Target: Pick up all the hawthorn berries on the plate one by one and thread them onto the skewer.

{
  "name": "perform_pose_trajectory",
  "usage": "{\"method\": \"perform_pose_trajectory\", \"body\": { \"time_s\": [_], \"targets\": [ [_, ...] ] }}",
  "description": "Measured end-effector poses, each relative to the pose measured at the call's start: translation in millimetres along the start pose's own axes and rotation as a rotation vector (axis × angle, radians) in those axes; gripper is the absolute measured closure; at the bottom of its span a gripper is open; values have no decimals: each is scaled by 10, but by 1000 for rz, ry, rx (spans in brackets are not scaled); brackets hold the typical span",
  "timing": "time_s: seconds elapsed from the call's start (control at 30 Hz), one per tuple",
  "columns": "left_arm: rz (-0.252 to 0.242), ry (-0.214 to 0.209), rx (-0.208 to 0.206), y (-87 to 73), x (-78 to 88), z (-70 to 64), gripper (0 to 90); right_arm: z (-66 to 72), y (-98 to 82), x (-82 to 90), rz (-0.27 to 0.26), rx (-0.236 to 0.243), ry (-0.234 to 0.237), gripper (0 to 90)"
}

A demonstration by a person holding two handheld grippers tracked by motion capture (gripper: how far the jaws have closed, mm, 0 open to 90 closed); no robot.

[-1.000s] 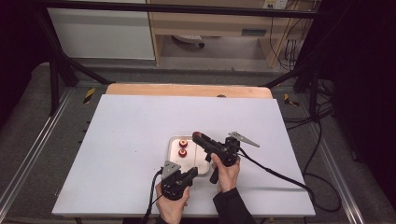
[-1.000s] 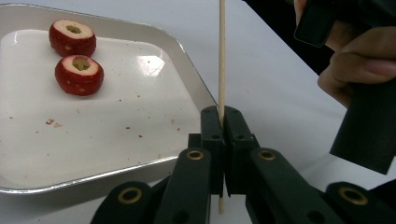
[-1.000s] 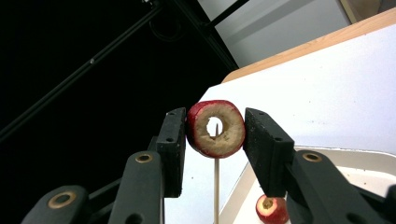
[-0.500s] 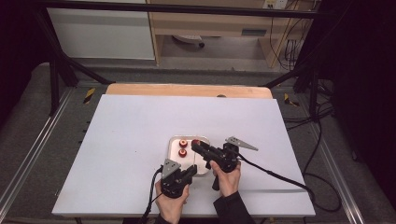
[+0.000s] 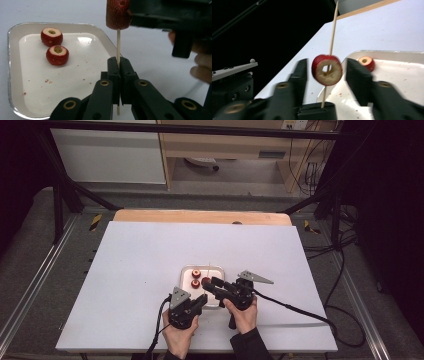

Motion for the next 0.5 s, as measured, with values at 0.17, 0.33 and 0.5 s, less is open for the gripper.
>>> {"method": "perform_pose_trajectory", "body": {
  "time_s": [0.17, 0.33, 0.5],
  "targets": [
    [18, 0, -49, -50, 70, 95, 885, -46, 56, 37, 31, 45, -18, 314],
    [51, 11, -104, -108, 165, 197, 884, -215, 86, 49, 139, 123, -64, 146],
    [72, 20, -141, -153, 320, 353, 884, -322, 106, 45, 194, 187, -84, 107]
  ]
}}
Point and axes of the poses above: each handheld gripper's, and its own axes: x roughly backward along the jaws, y roughly out of its top, z roughly to its left, the point moved 9 cm from there along -x, roughly forward along the jaws
